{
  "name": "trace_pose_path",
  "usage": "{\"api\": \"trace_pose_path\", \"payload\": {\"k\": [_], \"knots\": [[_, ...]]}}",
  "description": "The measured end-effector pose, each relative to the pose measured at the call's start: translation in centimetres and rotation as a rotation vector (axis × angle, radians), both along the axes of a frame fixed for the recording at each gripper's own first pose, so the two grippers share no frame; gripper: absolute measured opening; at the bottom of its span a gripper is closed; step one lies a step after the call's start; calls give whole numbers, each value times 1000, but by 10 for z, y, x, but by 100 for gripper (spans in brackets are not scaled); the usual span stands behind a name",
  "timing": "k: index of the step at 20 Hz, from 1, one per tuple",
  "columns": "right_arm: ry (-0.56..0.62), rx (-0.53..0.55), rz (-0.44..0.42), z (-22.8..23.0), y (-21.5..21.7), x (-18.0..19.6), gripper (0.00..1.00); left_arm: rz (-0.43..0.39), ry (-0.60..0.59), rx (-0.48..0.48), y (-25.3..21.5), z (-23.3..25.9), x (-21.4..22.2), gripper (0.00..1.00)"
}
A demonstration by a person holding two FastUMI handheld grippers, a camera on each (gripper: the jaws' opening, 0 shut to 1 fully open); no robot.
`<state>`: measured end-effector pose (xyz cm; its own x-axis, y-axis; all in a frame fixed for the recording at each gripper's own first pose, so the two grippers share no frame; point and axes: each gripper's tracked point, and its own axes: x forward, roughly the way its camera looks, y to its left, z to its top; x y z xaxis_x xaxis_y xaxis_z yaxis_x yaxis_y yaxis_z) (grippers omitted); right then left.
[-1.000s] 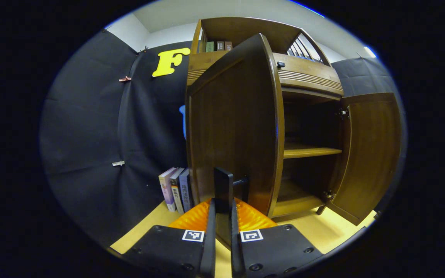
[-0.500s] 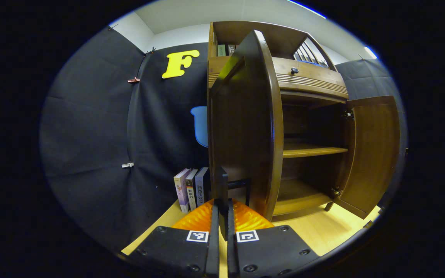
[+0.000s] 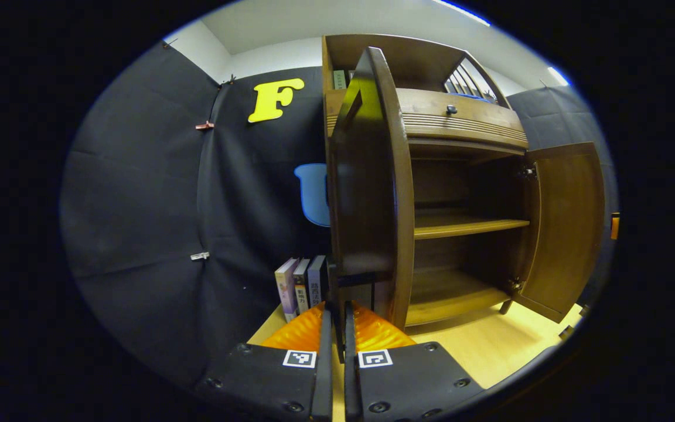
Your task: Open the right door of the double-door shoe cabinet with the right hand, and open the left door with the left hand.
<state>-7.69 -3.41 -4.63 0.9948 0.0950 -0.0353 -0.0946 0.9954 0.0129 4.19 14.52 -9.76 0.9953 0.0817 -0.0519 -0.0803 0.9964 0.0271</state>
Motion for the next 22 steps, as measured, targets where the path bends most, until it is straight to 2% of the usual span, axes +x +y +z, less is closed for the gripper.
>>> {"api": "trace_pose_path", "payload": {"k": [2,3,4,6,8,13,15,17,18,21,22], "knots": [[-3,1,8,2,7,2,97,30,4,-11,11,-2,-9,10],[-5,-3,10,3,9,2,97,44,8,-13,19,-4,-11,3],[-11,-6,13,5,10,3,97,43,12,-19,23,-5,-13,7],[-23,-16,13,9,12,4,97,33,14,-30,25,-9,-17,7],[-27,-26,10,10,12,3,97,34,23,-27,29,-14,-21,12],[-14,-48,4,4,8,2,97,77,20,-37,30,-10,-35,12],[-22,-47,-5,8,5,7,100,75,22,-36,26,-7,-43,12],[-27,-47,-13,11,2,12,97,54,15,-9,18,-2,-52,13],[-28,-47,-16,11,1,14,100,42,14,9,15,0,-57,15],[-37,-53,-19,15,-3,20,97,-4,10,9,-1,6,-72,36],[-39,-53,-21,16,-4,22,100,-15,6,8,-7,8,-76,41]]}}
